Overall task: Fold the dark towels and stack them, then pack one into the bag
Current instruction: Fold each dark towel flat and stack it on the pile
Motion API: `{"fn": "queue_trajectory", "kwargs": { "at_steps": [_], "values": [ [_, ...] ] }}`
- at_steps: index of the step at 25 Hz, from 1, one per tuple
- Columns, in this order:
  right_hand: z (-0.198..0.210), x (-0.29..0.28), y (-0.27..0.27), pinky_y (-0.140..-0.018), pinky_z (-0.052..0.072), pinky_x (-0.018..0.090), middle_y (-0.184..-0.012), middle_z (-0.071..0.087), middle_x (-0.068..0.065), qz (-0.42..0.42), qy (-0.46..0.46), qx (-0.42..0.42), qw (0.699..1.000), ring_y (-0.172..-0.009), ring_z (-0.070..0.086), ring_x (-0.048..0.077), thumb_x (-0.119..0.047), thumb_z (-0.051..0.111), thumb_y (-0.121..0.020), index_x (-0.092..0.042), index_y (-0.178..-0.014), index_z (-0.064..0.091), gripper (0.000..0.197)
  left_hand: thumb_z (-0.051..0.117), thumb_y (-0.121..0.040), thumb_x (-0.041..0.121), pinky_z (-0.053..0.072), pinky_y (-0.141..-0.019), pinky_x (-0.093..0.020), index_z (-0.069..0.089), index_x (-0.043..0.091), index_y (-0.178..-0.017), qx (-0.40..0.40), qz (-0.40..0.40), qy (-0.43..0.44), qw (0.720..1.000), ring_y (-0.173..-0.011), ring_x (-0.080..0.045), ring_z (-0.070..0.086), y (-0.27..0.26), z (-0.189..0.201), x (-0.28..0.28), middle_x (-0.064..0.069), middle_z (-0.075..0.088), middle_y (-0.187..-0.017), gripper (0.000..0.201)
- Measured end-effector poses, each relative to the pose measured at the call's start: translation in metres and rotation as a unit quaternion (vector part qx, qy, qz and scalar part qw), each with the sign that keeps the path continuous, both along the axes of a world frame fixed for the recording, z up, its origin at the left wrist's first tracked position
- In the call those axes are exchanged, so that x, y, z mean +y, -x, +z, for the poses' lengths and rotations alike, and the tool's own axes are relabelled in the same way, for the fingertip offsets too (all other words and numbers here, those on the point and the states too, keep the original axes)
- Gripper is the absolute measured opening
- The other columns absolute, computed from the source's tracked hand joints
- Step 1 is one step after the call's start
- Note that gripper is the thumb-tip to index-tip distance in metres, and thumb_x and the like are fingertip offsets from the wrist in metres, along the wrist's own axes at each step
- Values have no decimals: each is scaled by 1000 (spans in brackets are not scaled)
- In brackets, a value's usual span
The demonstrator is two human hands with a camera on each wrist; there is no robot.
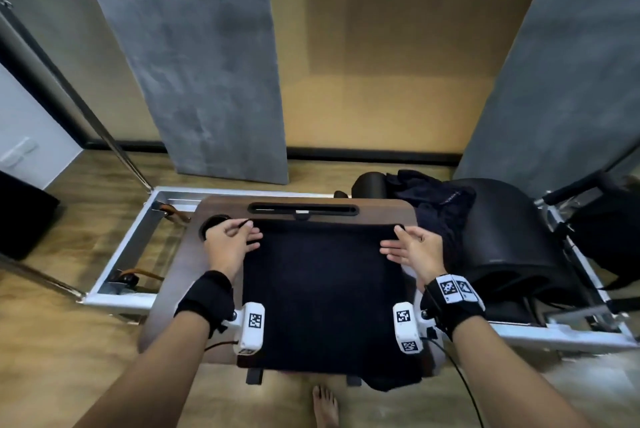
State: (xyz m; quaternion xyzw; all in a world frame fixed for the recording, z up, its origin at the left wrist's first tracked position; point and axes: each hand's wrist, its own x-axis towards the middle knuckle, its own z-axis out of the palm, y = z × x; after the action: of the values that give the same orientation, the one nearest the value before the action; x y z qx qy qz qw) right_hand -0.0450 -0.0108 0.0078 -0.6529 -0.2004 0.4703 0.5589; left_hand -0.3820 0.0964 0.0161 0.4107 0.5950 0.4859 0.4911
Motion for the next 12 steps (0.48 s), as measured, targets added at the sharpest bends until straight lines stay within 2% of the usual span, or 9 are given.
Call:
{"fn": "queue_trajectory", "kwargs": {
  "at_steps": [2,4,6,8,10,12],
  "values": [
    [-20,25,-3,-81,60,49,-93,74,33,-19,36,6,999,-88,76,45,-15,63,-104,-1,-116,59,19,61,-103,-3,61,-60,-22,65,-13,-114,7,2,29,1000,-80,-35,70,-6,-21,24,-33,68,-100,16],
    [-29,51,-9,-77,63,44,-90,75,31,-31,45,10,998,-83,77,42,-16,64,-103,-3,-112,60,16,60,-103,-3,61,-62,-21,65,-13,-114,4,4,38,999,-76,-30,69,-13,-33,49,-31,68,-99,15],
    [-31,75,-15,-73,63,41,-91,74,32,-36,43,19,998,-79,77,39,-15,64,-103,-8,-105,59,9,60,-103,-3,62,-63,-21,65,-10,-114,1,8,34,999,-77,-30,70,-20,-36,71,-30,68,-98,14],
    [-35,96,-19,-73,62,41,-95,72,35,-36,54,19,998,-76,75,36,-14,63,-103,-10,-99,57,8,60,-103,-3,62,-63,-20,64,-13,-117,11,8,41,999,-79,-32,70,-25,-43,93,-31,68,-100,18],
    [-40,106,-19,-70,62,38,-94,70,36,-39,73,7,997,-72,73,33,-11,62,-103,-5,-104,58,7,58,-104,-4,62,-68,-22,60,-14,-125,21,-9,66,998,-82,-29,71,-29,-51,101,-32,68,-107,24],
    [-43,103,-16,-70,62,36,-92,69,33,-52,66,-3,996,-72,73,33,-4,61,-102,-2,-120,58,18,56,-104,-4,61,-81,-30,48,-7,-144,17,-35,90,995,-99,-28,71,-29,-56,96,-27,67,-118,41]
  ]
}}
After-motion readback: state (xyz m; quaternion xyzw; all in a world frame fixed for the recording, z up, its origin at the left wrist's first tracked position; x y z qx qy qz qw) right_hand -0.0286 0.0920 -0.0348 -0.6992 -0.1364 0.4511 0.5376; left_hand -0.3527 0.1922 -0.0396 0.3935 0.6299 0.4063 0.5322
